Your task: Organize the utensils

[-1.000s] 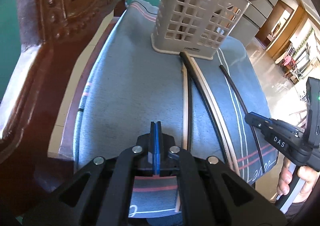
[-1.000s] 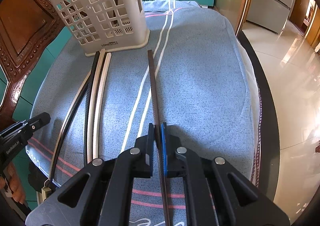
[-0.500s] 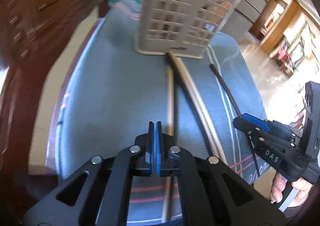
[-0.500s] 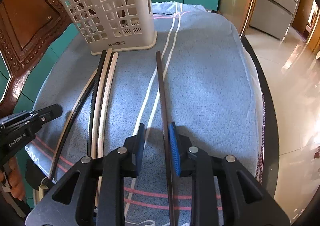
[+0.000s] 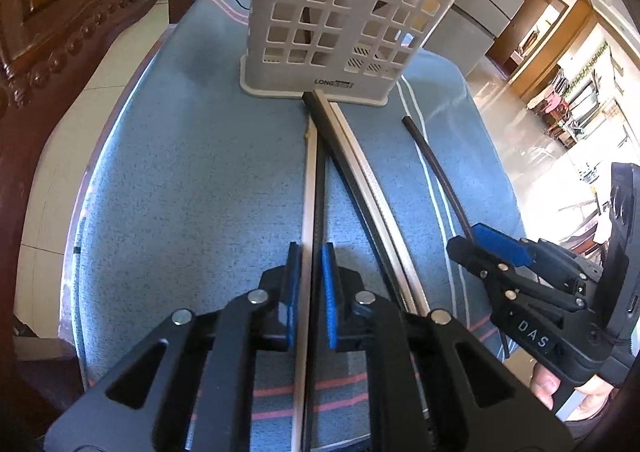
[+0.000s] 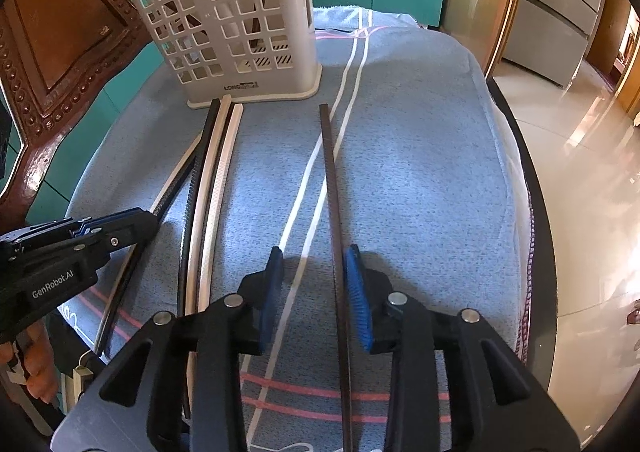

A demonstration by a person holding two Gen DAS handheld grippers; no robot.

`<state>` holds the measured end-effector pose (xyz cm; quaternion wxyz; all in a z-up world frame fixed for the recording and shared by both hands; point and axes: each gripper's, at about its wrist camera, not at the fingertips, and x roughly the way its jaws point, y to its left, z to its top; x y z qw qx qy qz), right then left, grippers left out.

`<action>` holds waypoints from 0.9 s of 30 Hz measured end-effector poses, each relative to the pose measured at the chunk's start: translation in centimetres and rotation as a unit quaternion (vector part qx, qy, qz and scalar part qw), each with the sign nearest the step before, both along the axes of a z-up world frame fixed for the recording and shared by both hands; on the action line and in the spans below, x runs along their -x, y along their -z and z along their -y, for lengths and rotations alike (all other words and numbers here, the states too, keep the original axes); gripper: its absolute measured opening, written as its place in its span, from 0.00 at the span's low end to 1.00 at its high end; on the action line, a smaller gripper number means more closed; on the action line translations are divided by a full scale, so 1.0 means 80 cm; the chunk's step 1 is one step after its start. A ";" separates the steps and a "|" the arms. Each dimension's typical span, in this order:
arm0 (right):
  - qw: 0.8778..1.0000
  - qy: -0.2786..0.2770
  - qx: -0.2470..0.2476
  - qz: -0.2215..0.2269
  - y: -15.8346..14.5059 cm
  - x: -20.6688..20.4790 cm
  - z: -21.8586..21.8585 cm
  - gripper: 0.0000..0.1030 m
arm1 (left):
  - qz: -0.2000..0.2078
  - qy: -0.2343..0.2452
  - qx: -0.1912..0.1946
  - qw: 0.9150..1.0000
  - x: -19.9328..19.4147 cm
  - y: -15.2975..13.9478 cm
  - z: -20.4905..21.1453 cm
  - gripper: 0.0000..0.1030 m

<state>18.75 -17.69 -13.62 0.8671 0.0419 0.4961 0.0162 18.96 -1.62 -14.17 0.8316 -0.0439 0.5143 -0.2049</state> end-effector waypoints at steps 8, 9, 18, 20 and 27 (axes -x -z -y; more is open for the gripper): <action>1.000 -0.003 0.000 0.000 0.000 -0.001 -0.001 0.37 | 0.017 -0.029 0.028 0.999 0.016 -0.021 -0.026 0.11; 1.000 -0.003 -0.001 0.000 0.000 -0.001 -0.001 0.37 | 0.025 -0.031 0.027 0.999 0.020 -0.026 -0.029 0.11; 1.000 -0.005 -0.001 0.002 0.001 -0.002 -0.004 0.40 | 0.026 -0.036 0.007 0.999 0.011 -0.022 -0.030 0.11; 1.000 -0.005 -0.003 0.001 0.001 -0.002 -0.003 0.40 | 0.018 -0.034 -0.005 0.999 0.004 -0.014 -0.027 0.11; 1.000 0.013 0.020 0.004 -0.004 -0.021 0.009 0.40 | 0.018 -0.028 -0.040 0.999 -0.011 -0.003 -0.010 0.13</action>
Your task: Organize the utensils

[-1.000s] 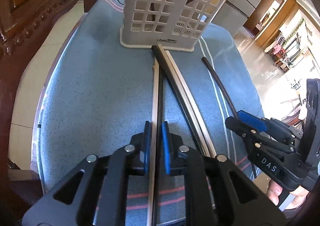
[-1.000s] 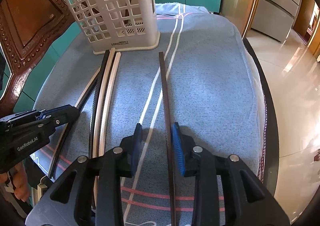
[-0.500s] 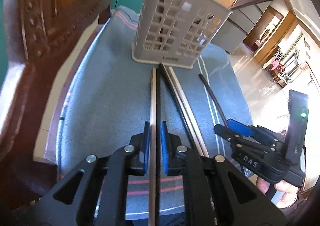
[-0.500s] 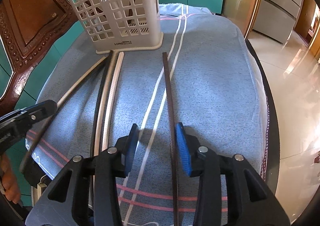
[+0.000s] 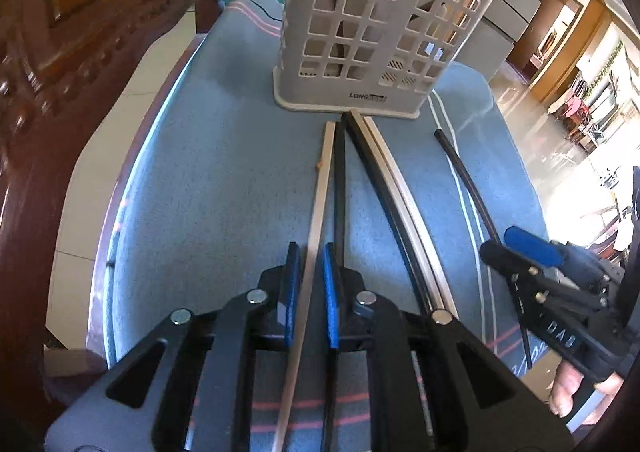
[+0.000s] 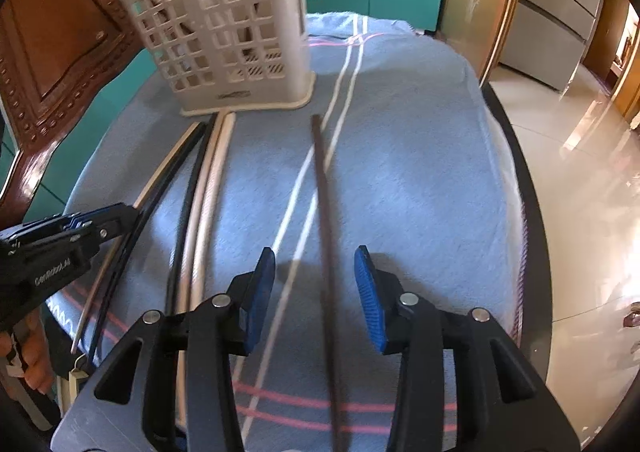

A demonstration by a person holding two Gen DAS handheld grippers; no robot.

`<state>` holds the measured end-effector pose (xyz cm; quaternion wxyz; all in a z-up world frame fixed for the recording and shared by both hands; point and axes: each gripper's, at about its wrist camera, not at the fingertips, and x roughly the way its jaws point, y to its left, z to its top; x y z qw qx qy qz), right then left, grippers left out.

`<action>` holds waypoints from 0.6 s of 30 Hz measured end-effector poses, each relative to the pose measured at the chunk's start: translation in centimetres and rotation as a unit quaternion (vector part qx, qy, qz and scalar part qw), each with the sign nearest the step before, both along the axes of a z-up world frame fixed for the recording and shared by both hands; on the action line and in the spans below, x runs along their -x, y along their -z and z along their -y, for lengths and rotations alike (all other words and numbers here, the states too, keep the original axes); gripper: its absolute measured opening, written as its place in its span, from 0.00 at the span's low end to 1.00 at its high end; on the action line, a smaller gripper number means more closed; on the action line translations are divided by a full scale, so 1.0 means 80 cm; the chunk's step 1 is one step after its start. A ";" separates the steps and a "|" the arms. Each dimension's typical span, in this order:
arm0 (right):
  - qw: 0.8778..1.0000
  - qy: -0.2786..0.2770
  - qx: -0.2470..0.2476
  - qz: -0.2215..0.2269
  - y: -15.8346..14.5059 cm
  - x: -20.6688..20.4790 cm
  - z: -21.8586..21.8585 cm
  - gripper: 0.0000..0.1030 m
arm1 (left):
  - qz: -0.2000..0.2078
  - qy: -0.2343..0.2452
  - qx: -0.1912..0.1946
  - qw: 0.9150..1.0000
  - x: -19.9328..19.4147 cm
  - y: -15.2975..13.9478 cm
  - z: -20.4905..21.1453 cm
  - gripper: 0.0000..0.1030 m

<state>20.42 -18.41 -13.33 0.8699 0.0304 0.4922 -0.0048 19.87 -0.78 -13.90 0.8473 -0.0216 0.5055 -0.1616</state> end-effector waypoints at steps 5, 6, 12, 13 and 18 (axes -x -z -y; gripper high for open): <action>1.000 0.003 0.021 -0.008 0.006 -0.029 0.001 0.40 | 0.000 0.005 -0.041 0.999 -0.016 -0.005 0.019 0.13; 1.000 0.001 0.025 -0.007 0.007 -0.032 0.000 0.40 | -0.001 0.006 -0.046 0.999 -0.017 -0.006 0.021 0.14; 0.999 -0.008 0.032 -0.002 0.009 -0.060 -0.006 0.41 | 0.004 0.012 -0.077 0.997 -0.031 -0.009 0.040 0.18; 0.999 -0.008 0.032 -0.001 0.009 -0.064 -0.006 0.41 | 0.007 0.013 -0.082 0.997 -0.032 -0.010 0.043 0.18; 0.999 -0.006 0.037 0.009 0.013 -0.070 -0.009 0.43 | 0.015 0.018 -0.086 0.996 -0.034 -0.011 0.045 0.19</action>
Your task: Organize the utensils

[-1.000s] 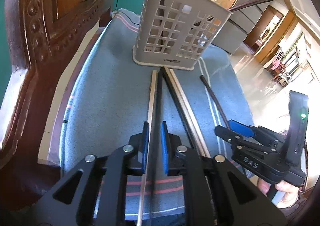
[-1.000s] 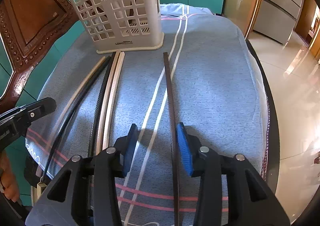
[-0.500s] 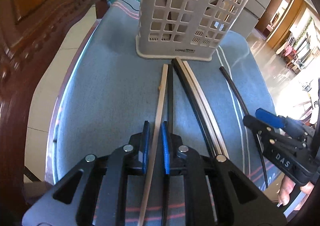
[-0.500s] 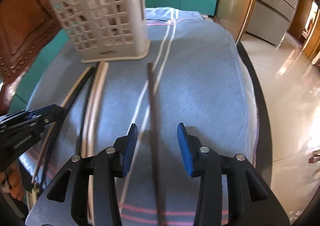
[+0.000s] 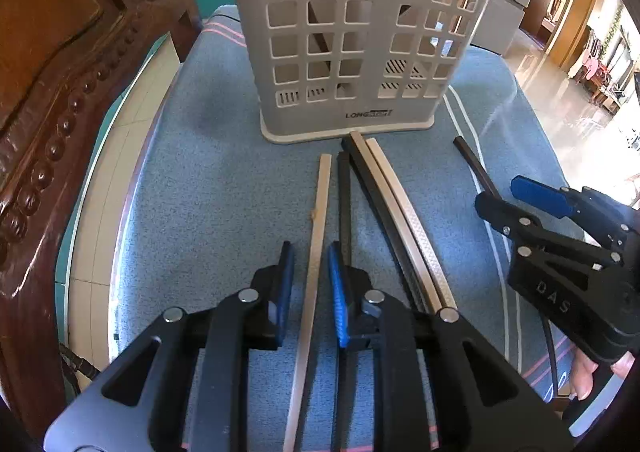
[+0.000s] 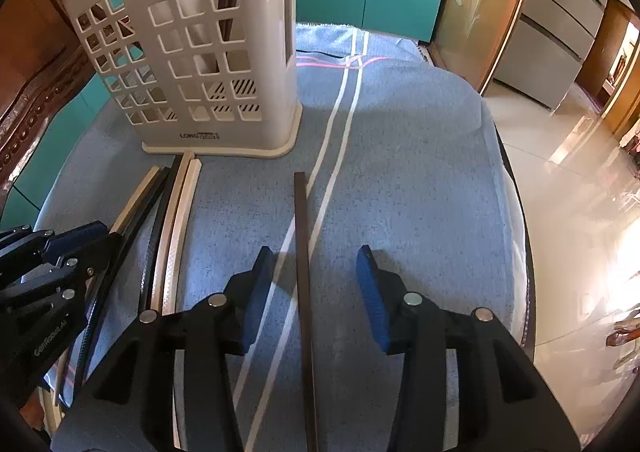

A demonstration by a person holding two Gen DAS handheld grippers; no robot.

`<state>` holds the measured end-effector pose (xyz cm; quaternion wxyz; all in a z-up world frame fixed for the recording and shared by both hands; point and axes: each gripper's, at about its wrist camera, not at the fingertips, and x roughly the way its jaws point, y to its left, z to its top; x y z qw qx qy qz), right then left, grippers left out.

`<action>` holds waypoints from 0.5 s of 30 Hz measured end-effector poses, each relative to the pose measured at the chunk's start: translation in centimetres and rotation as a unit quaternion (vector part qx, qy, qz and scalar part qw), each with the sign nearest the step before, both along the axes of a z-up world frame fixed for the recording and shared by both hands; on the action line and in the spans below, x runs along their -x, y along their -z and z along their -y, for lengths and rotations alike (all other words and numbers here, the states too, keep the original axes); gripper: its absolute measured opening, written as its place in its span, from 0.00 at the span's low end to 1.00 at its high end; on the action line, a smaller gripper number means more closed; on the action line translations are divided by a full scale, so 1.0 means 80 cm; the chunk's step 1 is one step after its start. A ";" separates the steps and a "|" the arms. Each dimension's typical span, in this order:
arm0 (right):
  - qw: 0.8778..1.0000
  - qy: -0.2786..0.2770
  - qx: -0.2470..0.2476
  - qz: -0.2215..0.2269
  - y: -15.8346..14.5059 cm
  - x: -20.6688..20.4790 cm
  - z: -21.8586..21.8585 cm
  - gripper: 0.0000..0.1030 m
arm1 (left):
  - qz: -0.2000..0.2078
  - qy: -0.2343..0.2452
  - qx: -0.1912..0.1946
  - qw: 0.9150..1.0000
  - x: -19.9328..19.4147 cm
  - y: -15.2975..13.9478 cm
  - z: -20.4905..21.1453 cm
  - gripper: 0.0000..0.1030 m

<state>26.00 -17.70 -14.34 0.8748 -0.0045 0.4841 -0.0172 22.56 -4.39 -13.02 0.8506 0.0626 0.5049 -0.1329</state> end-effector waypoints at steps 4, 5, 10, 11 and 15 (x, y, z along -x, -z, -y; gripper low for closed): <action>1.000 -0.001 -0.001 0.005 0.002 0.003 -0.001 0.43 | 0.000 -0.001 0.001 1.000 0.002 -0.001 -0.002 0.19; 1.000 -0.001 0.000 0.004 0.002 0.002 -0.001 0.43 | 0.000 -0.001 0.000 1.000 0.005 0.000 -0.002 0.19; 1.000 -0.003 0.001 0.002 0.001 0.006 -0.003 0.45 | -0.008 0.000 0.001 1.000 -0.002 0.003 0.001 0.19; 1.000 -0.004 0.002 0.002 0.001 0.005 -0.003 0.45 | -0.009 0.000 0.000 1.000 -0.008 0.002 0.000 0.19; 1.000 -0.002 0.003 0.002 0.001 -0.002 -0.003 0.46 | -0.008 -0.002 -0.004 1.000 -0.018 0.001 0.004 0.22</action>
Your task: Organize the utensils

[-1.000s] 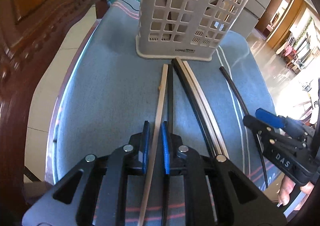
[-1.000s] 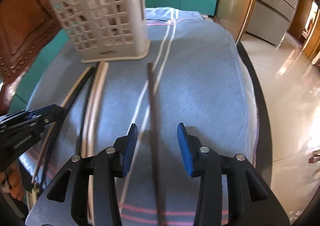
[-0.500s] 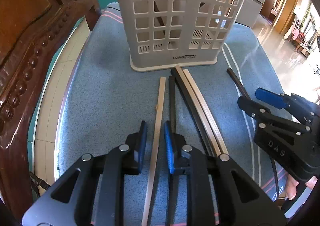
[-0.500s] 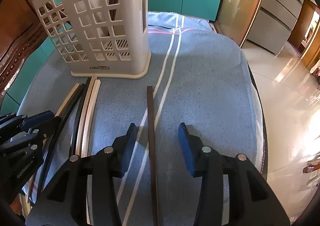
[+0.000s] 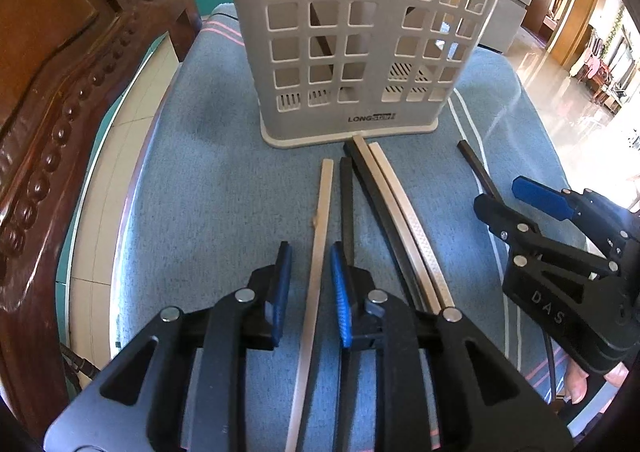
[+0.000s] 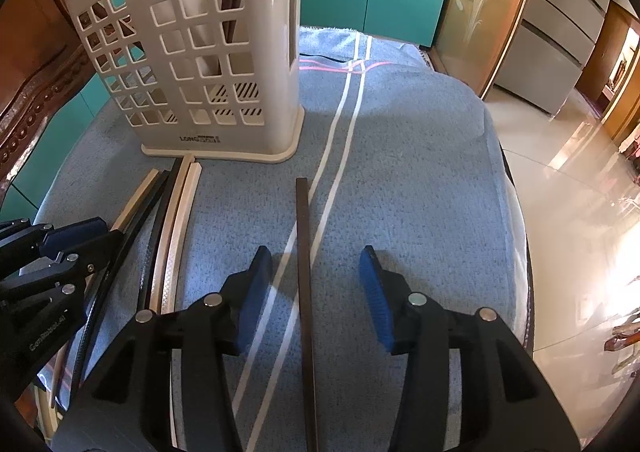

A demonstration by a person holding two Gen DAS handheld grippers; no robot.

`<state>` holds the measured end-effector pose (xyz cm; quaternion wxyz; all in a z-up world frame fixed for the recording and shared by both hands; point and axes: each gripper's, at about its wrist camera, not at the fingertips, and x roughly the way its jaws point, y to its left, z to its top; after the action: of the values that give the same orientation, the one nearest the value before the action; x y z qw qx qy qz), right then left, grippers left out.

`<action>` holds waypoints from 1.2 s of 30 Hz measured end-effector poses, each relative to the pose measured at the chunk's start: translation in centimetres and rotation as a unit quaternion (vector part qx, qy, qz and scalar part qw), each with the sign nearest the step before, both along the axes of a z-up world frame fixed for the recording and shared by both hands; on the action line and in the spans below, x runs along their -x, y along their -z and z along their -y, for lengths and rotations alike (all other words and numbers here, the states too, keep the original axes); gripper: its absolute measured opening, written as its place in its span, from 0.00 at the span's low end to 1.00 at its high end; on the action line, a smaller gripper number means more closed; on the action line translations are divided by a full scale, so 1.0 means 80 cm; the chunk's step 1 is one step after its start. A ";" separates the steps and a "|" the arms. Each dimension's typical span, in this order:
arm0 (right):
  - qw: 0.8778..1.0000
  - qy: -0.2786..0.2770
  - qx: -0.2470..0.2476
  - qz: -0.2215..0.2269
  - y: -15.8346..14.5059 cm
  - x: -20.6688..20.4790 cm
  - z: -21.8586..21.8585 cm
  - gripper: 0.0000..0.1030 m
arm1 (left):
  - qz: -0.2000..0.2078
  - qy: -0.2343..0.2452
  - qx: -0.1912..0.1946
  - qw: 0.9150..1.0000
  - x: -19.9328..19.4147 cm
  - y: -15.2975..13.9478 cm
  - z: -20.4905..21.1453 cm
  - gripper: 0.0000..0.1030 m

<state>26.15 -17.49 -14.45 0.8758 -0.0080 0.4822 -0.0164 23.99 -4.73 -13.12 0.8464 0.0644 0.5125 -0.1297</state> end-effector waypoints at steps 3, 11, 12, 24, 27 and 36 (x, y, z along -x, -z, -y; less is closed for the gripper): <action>1.000 0.000 0.000 0.001 0.000 -0.001 0.000 0.46 | 0.001 -0.001 0.000 1.000 -0.003 -0.001 0.001 0.22; 1.000 0.003 0.001 0.003 0.000 0.001 -0.001 0.46 | 0.007 0.000 -0.001 1.000 0.000 -0.002 0.000 0.22; 1.000 0.002 0.001 0.004 0.000 0.001 0.000 0.46 | 0.007 0.000 -0.001 1.000 0.000 -0.002 -0.001 0.22; 1.000 -0.006 0.003 -0.001 0.000 0.000 -0.001 0.45 | 0.006 0.002 -0.002 1.000 0.002 0.000 0.000 0.22; 1.000 -0.009 0.003 -0.001 -0.001 0.001 -0.001 0.45 | 0.005 0.002 -0.002 1.000 0.002 0.000 0.000 0.22; 1.000 -0.025 0.013 -0.006 -0.002 0.002 -0.011 0.33 | 0.005 0.002 -0.002 1.000 0.002 0.001 0.000 0.22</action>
<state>26.02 -16.64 -14.27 0.8731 -0.0311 0.4865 -0.0010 23.83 -4.76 -13.17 0.8486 0.0676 0.5084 -0.1297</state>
